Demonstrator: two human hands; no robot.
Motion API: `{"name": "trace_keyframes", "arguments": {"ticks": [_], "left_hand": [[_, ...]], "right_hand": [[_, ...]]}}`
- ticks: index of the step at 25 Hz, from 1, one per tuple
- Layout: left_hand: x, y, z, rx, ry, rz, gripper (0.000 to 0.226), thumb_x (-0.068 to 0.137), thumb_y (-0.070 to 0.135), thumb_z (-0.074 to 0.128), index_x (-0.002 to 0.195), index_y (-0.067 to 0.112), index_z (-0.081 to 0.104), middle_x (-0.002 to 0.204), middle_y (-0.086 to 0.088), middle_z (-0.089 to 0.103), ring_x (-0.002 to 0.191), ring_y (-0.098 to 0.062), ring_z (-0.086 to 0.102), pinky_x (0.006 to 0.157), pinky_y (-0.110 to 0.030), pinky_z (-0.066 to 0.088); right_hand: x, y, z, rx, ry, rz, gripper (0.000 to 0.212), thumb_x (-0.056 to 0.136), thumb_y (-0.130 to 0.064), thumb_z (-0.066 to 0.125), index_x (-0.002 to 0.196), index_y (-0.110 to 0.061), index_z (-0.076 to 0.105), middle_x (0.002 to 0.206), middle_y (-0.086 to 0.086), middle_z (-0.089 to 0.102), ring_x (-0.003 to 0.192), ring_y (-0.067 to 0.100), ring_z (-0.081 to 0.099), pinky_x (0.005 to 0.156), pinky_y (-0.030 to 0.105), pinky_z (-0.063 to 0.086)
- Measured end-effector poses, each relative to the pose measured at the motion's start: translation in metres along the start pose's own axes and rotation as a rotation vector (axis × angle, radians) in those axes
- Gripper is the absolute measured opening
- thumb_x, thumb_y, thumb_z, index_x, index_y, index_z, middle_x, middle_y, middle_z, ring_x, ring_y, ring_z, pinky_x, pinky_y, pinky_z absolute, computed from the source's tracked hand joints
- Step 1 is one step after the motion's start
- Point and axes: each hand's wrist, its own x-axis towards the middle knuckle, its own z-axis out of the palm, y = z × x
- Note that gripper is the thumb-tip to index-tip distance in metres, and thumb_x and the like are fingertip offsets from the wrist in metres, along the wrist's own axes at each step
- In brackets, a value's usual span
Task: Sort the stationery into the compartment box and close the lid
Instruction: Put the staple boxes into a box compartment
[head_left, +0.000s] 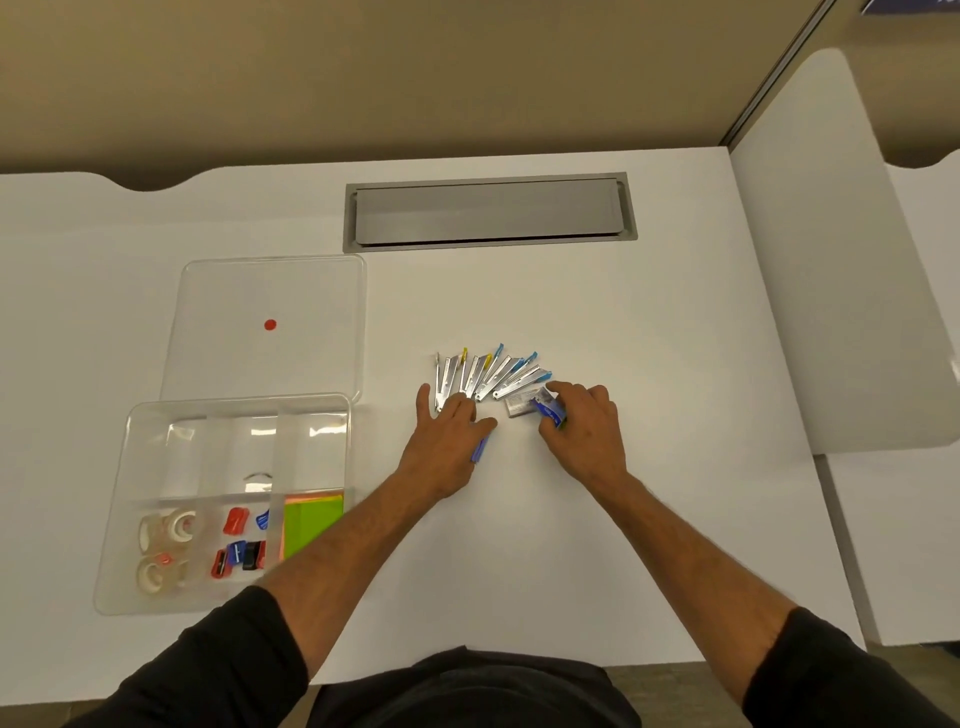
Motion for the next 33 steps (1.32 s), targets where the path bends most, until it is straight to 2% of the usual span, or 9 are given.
{"name": "trace_keyframes", "arguments": {"ticks": [4,7,9,13,18,23,28,30,33], "left_hand": [[0.001,-0.001,0.001,-0.050,0.050,0.016,0.056,0.081,0.034,0.073,0.133,0.029,0.053,0.116,0.000,0.051,0.121,-0.021,0.046,0.112,-0.060,-0.006],[-0.008,-0.006,0.002,-0.109,0.131,-0.012,0.058,0.079,0.038,0.076,0.132,0.029,0.055,0.115,0.001,0.052,0.117,-0.020,0.049,0.112,-0.058,-0.004],[-0.016,-0.009,0.003,-0.151,0.164,-0.053,0.060,0.078,0.043,0.076,0.133,0.030,0.054,0.118,0.001,0.053,0.118,-0.021,0.050,0.113,-0.058,-0.001],[-0.030,-0.008,-0.001,-0.202,0.176,-0.097,0.062,0.080,0.048,0.074,0.136,0.033,0.051,0.123,0.003,0.053,0.122,-0.018,0.048,0.115,-0.058,-0.002],[-0.047,-0.009,-0.006,-0.239,0.201,-0.105,0.061,0.082,0.047,0.073,0.137,0.035,0.049,0.130,0.004,0.051,0.126,-0.017,0.048,0.113,-0.050,-0.014],[-0.070,-0.013,-0.009,-0.269,0.205,-0.117,0.064,0.085,0.048,0.070,0.142,0.036,0.044,0.137,0.005,0.047,0.132,-0.015,0.042,0.113,-0.048,-0.015],[-0.099,-0.023,-0.009,-0.338,0.237,-0.155,0.065,0.084,0.047,0.071,0.142,0.036,0.044,0.131,0.005,0.049,0.127,-0.015,0.046,0.115,-0.051,-0.007],[-0.109,-0.028,-0.009,-0.401,0.252,-0.176,0.064,0.084,0.045,0.072,0.141,0.036,0.045,0.128,0.005,0.049,0.124,-0.014,0.047,0.117,-0.049,-0.001],[-0.132,-0.042,-0.007,-0.538,0.286,-0.176,0.062,0.083,0.040,0.073,0.139,0.032,0.048,0.123,0.007,0.049,0.118,-0.012,0.048,0.117,-0.044,0.013]], "right_hand": [[0.009,-0.004,0.004,0.039,0.028,0.050,0.045,0.088,-0.030,0.064,0.130,-0.019,0.055,0.113,0.003,0.067,0.104,0.021,0.050,0.080,0.031,0.042],[0.017,-0.014,0.012,-0.028,0.053,0.066,0.042,0.087,-0.032,0.059,0.126,-0.019,0.055,0.107,0.004,0.069,0.098,0.024,0.051,0.079,0.037,0.046],[0.018,-0.022,0.021,-0.103,0.040,0.083,0.045,0.087,-0.041,0.057,0.126,-0.018,0.054,0.110,0.004,0.067,0.101,0.026,0.051,0.083,0.041,0.044],[0.020,-0.035,0.030,-0.231,0.047,0.143,0.065,0.080,-0.062,0.059,0.127,-0.018,0.052,0.117,0.004,0.063,0.109,0.028,0.050,0.092,0.045,0.036],[0.019,-0.038,0.031,-0.293,0.021,0.095,0.051,0.086,-0.048,0.060,0.125,-0.016,0.050,0.117,0.005,0.063,0.105,0.028,0.056,0.092,0.044,0.035],[-0.006,-0.036,0.028,-0.081,-0.016,0.054,0.043,0.087,-0.033,0.069,0.120,-0.010,0.055,0.117,0.011,0.063,0.102,0.028,0.059,0.084,0.039,0.049],[-0.036,-0.057,0.022,0.512,0.004,0.244,0.055,0.076,-0.028,0.083,0.124,-0.015,0.060,0.113,0.003,0.065,0.099,0.015,0.062,0.079,0.024,0.052],[-0.050,-0.069,0.020,0.650,-0.060,0.254,0.055,0.075,-0.028,0.084,0.124,-0.022,0.060,0.110,0.001,0.066,0.092,0.015,0.069,0.079,0.028,0.057],[-0.070,-0.093,0.026,0.716,-0.179,0.187,0.052,0.080,-0.026,0.081,0.126,-0.032,0.057,0.108,0.000,0.069,0.084,0.015,0.071,0.077,0.031,0.058]]}}
